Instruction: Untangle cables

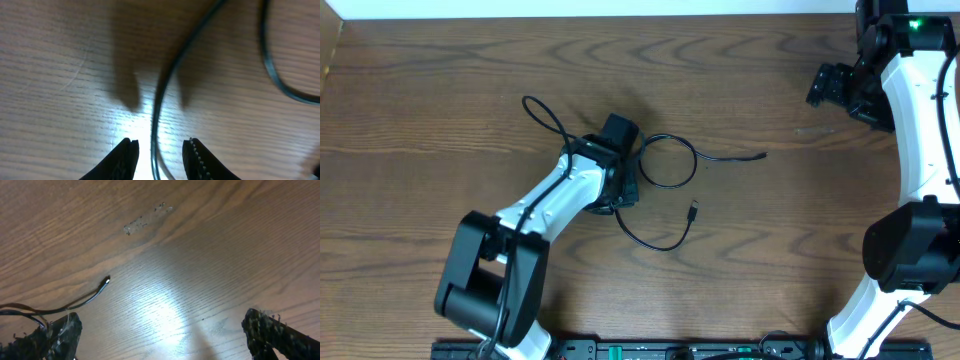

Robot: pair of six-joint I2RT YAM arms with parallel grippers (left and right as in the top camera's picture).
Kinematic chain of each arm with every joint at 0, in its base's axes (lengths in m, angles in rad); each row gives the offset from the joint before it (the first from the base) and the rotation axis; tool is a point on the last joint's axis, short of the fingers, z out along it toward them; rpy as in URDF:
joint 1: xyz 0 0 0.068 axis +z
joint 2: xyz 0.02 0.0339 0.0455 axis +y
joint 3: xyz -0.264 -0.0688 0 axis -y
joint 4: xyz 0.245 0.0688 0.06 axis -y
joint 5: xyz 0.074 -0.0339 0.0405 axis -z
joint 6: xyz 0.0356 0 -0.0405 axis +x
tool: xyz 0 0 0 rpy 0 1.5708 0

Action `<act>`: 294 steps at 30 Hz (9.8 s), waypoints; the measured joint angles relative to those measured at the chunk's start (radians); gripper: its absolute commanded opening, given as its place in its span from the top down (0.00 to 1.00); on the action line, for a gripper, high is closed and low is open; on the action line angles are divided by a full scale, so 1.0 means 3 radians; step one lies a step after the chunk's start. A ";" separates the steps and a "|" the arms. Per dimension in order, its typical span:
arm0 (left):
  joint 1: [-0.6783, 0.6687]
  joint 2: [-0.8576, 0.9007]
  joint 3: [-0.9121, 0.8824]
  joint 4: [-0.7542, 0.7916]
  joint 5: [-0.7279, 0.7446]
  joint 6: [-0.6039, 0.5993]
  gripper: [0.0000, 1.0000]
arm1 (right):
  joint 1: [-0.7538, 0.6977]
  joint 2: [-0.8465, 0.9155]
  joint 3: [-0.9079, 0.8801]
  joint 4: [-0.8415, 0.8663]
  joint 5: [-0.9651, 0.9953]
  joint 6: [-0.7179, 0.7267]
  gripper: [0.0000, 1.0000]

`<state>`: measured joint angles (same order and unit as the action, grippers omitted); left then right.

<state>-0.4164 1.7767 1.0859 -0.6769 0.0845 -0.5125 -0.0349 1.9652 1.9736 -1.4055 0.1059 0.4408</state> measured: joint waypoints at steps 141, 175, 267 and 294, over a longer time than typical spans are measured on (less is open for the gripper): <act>-0.0081 -0.0142 -0.0184 0.1305 0.1999 0.0331 0.92 | -0.0027 -0.0060 0.0000 0.0001 -0.0651 -0.1031 0.01; 0.0437 -0.1924 -0.0184 0.1301 0.2330 0.0314 0.92 | 0.0640 -0.0079 -0.1167 0.0523 -0.3276 -0.2800 0.10; 0.0072 -0.2182 -0.0192 0.0922 0.2160 0.0392 0.92 | 0.1115 -0.1361 -0.2271 0.2380 -0.1176 -0.0032 0.22; -0.0039 -0.2239 -0.0192 0.1383 0.2050 0.0332 0.92 | 0.1331 -0.1081 -0.2539 0.2186 -0.1367 0.0336 0.99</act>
<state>-0.4282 1.1049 1.0283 -0.2619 0.6994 -0.4129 0.3645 1.6409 1.2118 -0.7498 -0.3042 0.5415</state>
